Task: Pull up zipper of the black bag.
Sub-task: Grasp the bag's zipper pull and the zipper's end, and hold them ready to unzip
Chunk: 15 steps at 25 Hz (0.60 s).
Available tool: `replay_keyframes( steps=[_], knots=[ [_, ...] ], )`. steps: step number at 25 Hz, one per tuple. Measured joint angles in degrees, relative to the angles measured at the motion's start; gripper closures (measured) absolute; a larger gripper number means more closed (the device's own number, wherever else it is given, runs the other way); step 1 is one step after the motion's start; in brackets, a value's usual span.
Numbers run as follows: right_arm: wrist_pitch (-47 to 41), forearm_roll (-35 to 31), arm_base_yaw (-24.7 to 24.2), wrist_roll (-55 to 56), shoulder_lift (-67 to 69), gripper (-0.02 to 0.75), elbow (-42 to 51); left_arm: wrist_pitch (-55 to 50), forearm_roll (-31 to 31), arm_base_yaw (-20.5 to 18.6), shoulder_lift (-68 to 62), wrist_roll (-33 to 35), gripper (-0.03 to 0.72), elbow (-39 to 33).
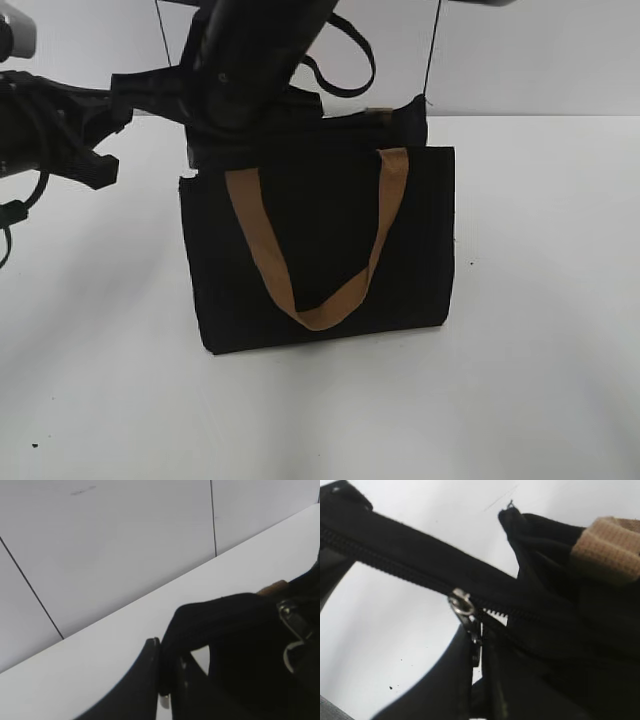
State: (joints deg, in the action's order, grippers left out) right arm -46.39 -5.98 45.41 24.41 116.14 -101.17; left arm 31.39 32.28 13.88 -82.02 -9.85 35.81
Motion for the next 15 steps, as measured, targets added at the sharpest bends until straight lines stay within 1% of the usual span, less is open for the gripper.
replay_keyframes(
  steps=[3, 6, 9, 12, 15],
  knots=[
    [-1.6, -0.3, 0.0, -2.1, -1.1, 0.748, 0.0, -2.3, 0.0, 0.0, 0.0, 0.0, 0.659, 0.0],
    [-3.6, -3.2, -0.3, -7.5, -2.0, 0.748, 0.0, -5.9, 0.4, 0.3, 0.3, -1.2, 0.659, 0.0],
    [-5.0, -9.8, -1.8, -15.5, -2.2, 0.748, 0.0, -10.2, 0.7, 0.5, 1.7, -3.4, 0.659, 0.0],
    [-5.9, -18.3, -4.7, -23.3, -2.2, 0.748, 0.0, -13.5, 1.1, 0.7, 3.7, -4.6, 0.659, 0.0],
    [-7.5, -25.7, -7.8, -28.1, -2.2, 0.748, 0.0, -15.6, 1.2, 1.3, 5.1, -4.9, 0.659, 0.0]
  ],
)
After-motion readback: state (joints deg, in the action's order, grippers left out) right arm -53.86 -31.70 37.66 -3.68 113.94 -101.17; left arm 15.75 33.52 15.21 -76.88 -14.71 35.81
